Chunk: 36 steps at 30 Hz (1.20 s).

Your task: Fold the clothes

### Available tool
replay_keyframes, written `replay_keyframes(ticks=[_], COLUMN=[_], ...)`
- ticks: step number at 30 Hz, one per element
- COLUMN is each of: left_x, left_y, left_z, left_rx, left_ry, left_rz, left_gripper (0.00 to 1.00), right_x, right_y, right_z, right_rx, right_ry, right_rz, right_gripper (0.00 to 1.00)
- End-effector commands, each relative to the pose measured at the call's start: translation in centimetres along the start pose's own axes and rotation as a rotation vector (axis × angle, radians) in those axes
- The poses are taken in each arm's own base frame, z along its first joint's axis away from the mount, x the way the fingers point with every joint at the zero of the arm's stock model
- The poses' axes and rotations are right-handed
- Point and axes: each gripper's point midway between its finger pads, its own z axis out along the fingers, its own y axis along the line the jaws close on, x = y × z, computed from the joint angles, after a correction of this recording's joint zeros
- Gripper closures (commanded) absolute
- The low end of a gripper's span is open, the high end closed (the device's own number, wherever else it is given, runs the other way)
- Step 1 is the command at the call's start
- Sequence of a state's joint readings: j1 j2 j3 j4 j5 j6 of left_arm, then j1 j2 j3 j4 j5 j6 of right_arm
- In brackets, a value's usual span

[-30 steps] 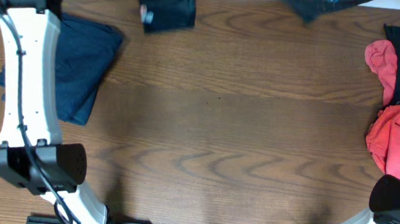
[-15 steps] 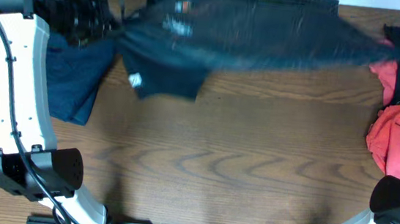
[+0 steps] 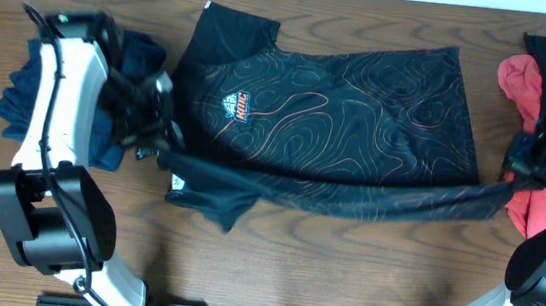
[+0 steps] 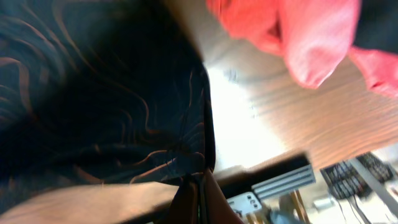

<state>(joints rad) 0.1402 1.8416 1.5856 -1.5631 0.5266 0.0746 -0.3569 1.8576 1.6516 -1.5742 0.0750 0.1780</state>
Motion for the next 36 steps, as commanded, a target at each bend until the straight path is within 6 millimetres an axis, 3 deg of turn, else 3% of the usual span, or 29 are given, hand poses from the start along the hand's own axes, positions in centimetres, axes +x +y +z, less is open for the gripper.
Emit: replay_keyframes(ticks=[1,8,15,22,36], left_x=[2.1,6.0,9.2,8.6,2.3], left_y=[2.7,6.0,6.0,5.7,4.9], left_z=[1.3,3.2,3.3,2.5,0.8], left_rx=[-0.11,-0.224,-0.209,-0.198,-0.155], left_ry=[0.018,-0.058,-0.168,-0.26,-0.491], left_rz=[-0.044,-0.149,-0.192,-0.2,-0.159], left_gripper=[0.94,0.94,0.94,0.94,0.94], right_x=[1.3,3.6,4.6,3.7,0.0], right_y=[-1.1,-1.9,-4.1,-4.2,-0.5], right_z=[2.0,5.2,3.5,1.7,1.2], right_rx=[0.032,0.031,-0.002,-0.046,-0.098], right_ry=[0.05,0.075,-0.047,-0.169,-0.328], right_rz=[0.022,0.074,0.181,0.205,0.105], right_gripper=[0.99,0.99,0.99,0.99,0.99])
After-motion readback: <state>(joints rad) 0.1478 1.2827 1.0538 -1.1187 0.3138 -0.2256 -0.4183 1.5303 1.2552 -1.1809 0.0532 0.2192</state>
